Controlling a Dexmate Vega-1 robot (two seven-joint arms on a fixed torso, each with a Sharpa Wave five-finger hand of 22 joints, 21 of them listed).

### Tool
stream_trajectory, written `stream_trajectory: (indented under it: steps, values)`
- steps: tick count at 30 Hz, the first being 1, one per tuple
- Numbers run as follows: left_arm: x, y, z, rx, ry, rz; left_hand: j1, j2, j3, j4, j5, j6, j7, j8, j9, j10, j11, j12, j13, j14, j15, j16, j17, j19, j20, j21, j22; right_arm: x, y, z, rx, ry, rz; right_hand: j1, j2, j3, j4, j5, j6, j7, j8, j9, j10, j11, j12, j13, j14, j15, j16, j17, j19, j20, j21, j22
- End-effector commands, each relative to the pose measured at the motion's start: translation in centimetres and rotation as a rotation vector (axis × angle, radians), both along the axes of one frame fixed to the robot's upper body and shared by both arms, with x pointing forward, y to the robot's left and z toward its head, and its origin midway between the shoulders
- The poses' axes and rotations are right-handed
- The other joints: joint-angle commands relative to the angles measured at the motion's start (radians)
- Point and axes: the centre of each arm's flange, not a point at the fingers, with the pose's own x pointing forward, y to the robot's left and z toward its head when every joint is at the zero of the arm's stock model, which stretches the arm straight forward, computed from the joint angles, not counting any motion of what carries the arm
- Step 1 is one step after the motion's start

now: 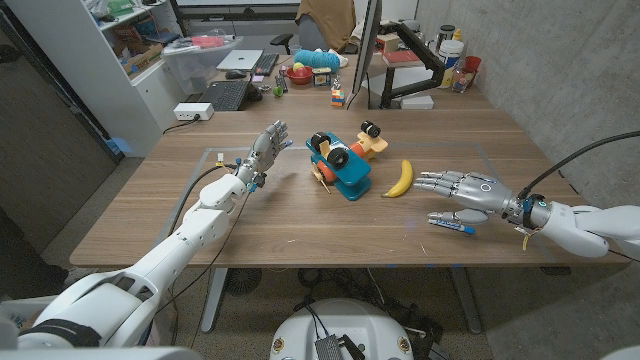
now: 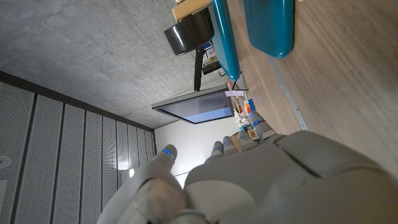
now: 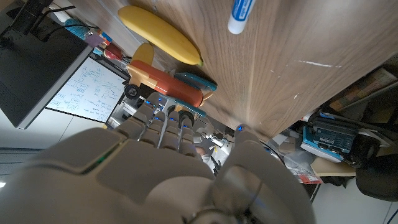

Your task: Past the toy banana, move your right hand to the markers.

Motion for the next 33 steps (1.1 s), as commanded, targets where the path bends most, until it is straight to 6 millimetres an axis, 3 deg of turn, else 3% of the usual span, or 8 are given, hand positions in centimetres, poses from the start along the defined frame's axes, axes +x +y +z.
stream_trajectory:
  steps: [1,17,33]
  values:
    - [0.0,0.2,-0.1,0.002,0.007,-0.001,-0.009,0.090,0.004,-0.002,0.001,-0.125,-0.005,0.006,0.005,-0.050,-0.004,0.002,0.003,-0.032,-0.013,0.004,0.002,-0.048,-0.057,-0.005,0.005,0.3,0.2,-0.4,-0.014,0.006,-0.011,-0.001,-0.010,-0.008,-0.002,-0.004,0.001,0.011,-0.005,0.005,0.002,-0.003,0.004,0.002,0.004,0.001,0.002,0.005,0.010,-0.028,-0.005,0.001]
    - [-0.4,0.6,-0.1,0.012,0.014,-0.006,-0.009,0.090,0.004,-0.002,0.000,-0.126,-0.006,0.005,0.005,-0.051,-0.006,0.002,0.003,-0.034,-0.014,0.003,0.002,-0.048,-0.056,-0.009,0.005,0.7,0.4,-1.2,-0.026,0.014,-0.036,-0.004,-0.015,-0.016,-0.004,-0.003,-0.005,0.019,-0.006,0.005,-0.002,0.001,0.003,0.002,0.003,-0.001,0.002,0.004,0.012,-0.031,-0.012,0.001]
    - [-1.1,0.7,-0.2,0.032,0.023,-0.016,-0.010,0.087,0.002,-0.002,0.000,-0.127,-0.007,0.005,0.005,-0.052,-0.005,0.002,0.003,-0.033,-0.014,0.004,0.002,-0.048,-0.054,-0.012,0.006,0.6,0.3,-1.6,-0.025,0.007,-0.059,-0.003,-0.014,-0.019,-0.008,-0.002,-0.014,0.008,-0.008,0.006,-0.009,-0.001,0.001,0.002,0.002,-0.002,0.001,0.004,0.017,-0.028,-0.019,0.002]
